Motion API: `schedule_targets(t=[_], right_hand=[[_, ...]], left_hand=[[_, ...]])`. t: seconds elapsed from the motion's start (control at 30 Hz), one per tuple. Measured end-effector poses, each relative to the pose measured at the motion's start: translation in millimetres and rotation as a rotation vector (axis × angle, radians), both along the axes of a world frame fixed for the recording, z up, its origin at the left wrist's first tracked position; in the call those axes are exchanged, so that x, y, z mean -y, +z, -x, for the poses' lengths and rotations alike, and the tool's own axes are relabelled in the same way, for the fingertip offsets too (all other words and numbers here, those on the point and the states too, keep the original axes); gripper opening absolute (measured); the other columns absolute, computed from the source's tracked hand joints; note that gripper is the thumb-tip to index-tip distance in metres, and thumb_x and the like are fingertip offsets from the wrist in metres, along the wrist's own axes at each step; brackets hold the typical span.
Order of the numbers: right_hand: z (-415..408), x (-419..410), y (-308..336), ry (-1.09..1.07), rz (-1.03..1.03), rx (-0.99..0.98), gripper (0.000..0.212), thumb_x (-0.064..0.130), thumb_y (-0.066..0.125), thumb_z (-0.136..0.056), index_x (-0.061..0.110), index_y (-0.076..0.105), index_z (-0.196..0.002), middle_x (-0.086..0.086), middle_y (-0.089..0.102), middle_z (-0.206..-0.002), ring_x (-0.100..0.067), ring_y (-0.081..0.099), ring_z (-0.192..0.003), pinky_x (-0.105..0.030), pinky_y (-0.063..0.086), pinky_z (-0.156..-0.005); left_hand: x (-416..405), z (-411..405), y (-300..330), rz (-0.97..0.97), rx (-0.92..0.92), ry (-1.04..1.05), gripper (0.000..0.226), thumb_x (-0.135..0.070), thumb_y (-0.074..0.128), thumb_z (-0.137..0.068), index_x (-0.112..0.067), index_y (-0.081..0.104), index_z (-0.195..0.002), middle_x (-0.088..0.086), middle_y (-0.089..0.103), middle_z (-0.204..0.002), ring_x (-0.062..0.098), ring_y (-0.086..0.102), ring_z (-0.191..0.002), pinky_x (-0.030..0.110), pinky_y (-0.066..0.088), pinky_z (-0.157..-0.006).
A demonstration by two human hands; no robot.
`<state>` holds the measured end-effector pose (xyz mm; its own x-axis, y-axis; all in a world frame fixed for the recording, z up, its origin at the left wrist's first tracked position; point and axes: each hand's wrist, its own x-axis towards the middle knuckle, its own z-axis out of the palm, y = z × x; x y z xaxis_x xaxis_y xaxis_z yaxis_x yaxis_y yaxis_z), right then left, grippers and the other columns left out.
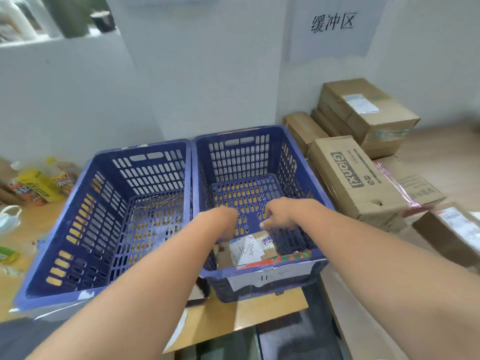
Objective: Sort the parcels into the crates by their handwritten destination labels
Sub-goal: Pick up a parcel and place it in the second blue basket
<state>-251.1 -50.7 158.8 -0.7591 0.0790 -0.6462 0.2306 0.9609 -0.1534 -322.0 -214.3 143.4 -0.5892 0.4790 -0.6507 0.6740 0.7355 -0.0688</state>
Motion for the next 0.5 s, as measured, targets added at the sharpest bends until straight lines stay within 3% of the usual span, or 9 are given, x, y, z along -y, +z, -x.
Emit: schedule_targets(t=[0.1, 0.2, 0.33, 0.4, 0.47, 0.5], right_hand=[[-15.8, 0.4, 28.9, -0.058, -0.012, -0.098, 0.048, 0.050, 0.051, -0.100, 0.005, 0.063, -0.112, -0.011, 0.064, -0.110, -0.027, 0.061, -0.091, -0.039, 0.048, -0.083], [-40.2, -4.4, 52.8, -0.170, -0.007, -0.187, 0.045, 0.043, 0.052, -0.100, 0.005, 0.064, -0.120, -0.013, 0.067, -0.119, -0.031, 0.063, -0.107, -0.046, 0.050, -0.096], [-80.4, -11.1, 80.6, -0.357, 0.053, -0.439, 0.030, 0.031, 0.056, -0.099, 0.013, 0.068, -0.118, -0.003, 0.066, -0.119, -0.024, 0.061, -0.113, -0.032, 0.047, -0.095], [-100.9, -16.3, 89.5, -0.505, 0.114, -0.591, 0.029, 0.026, 0.055, -0.098, 0.017, 0.064, -0.124, 0.000, 0.064, -0.117, -0.021, 0.060, -0.111, -0.027, 0.043, -0.089], [-124.6, -24.3, 96.8, -0.673, 0.191, -0.736, 0.037, 0.023, 0.052, -0.098, 0.020, 0.055, -0.134, -0.002, 0.065, -0.117, -0.021, 0.061, -0.104, -0.029, 0.045, -0.085], [-138.1, -29.1, 100.4, -0.749, 0.205, -0.801, 0.040, 0.023, 0.050, -0.097, 0.022, 0.050, -0.138, -0.001, 0.065, -0.116, -0.021, 0.062, -0.102, -0.029, 0.046, -0.083]], left_hand=[[-1.0, -4.0, 33.8, -0.151, -0.036, -0.027, 0.046, -0.011, 0.056, -0.093, -0.007, 0.048, -0.139, 0.012, 0.059, -0.132, 0.024, 0.053, -0.095, 0.036, 0.051, -0.084], [0.3, -13.3, 60.4, -0.281, -0.037, -0.017, 0.044, -0.015, 0.052, -0.096, -0.008, 0.047, -0.139, 0.010, 0.059, -0.129, 0.025, 0.056, -0.100, 0.035, 0.046, -0.080], [-4.2, -37.1, 88.0, -0.476, 0.011, 0.009, 0.053, -0.023, 0.049, -0.100, -0.011, 0.037, -0.151, 0.010, 0.052, -0.145, 0.027, 0.055, -0.124, 0.036, 0.046, -0.099], [-13.7, -50.7, 97.5, -0.619, 0.049, 0.034, 0.056, -0.027, 0.046, -0.102, -0.014, 0.033, -0.155, 0.009, 0.050, -0.148, 0.026, 0.055, -0.126, 0.034, 0.046, -0.101], [-29.5, -68.9, 105.9, -0.773, 0.094, 0.059, 0.057, -0.030, 0.045, -0.103, -0.016, 0.030, -0.156, 0.008, 0.050, -0.146, 0.026, 0.061, -0.116, 0.032, 0.049, -0.088], [-38.6, -79.8, 109.8, -0.847, 0.137, 0.080, 0.057, -0.031, 0.044, -0.104, -0.018, 0.029, -0.157, 0.006, 0.055, -0.137, 0.021, 0.064, -0.100, 0.031, 0.049, -0.078]])
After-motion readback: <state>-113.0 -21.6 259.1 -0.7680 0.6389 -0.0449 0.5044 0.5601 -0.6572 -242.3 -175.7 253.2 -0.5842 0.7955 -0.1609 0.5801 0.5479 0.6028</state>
